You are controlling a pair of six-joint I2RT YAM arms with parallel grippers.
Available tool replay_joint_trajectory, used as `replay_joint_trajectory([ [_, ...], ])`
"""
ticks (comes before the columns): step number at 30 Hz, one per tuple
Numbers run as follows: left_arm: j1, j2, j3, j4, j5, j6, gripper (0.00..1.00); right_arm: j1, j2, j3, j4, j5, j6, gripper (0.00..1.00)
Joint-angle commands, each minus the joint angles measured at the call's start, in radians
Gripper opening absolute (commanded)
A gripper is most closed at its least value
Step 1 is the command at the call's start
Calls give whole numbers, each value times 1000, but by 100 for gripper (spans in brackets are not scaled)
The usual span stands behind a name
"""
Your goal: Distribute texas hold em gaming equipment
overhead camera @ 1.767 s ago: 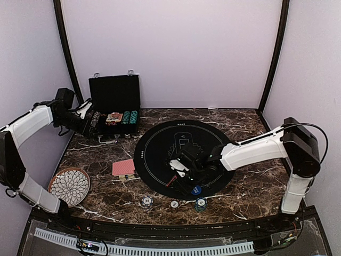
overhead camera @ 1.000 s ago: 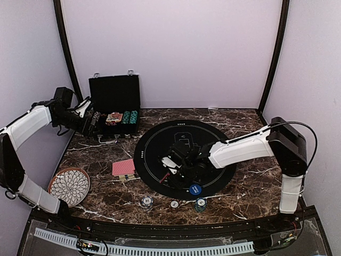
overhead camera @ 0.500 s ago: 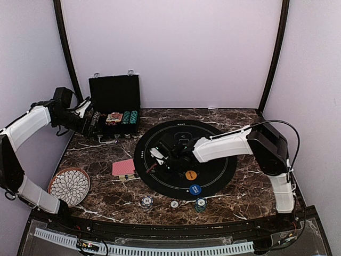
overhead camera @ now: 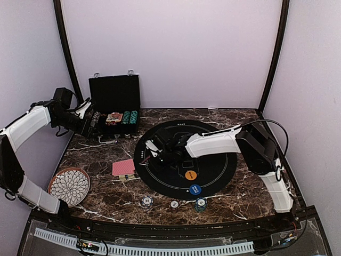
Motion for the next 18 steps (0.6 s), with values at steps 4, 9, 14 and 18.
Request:
replay_joint_trajectory([
  [4, -1, -22, -1, -52, 33, 37, 99, -20, 69, 85, 17, -35, -8, 22],
  [9, -1, -5, 15, -92, 49, 68, 99, -39, 85, 113, 28, -51, 20, 23],
  [14, 0, 26, 50, -137, 74, 81, 99, -59, 42, 67, 45, -62, 31, 36],
  [18, 0, 47, 62, -160, 93, 82, 99, -98, -30, 8, 73, -109, 51, 49],
])
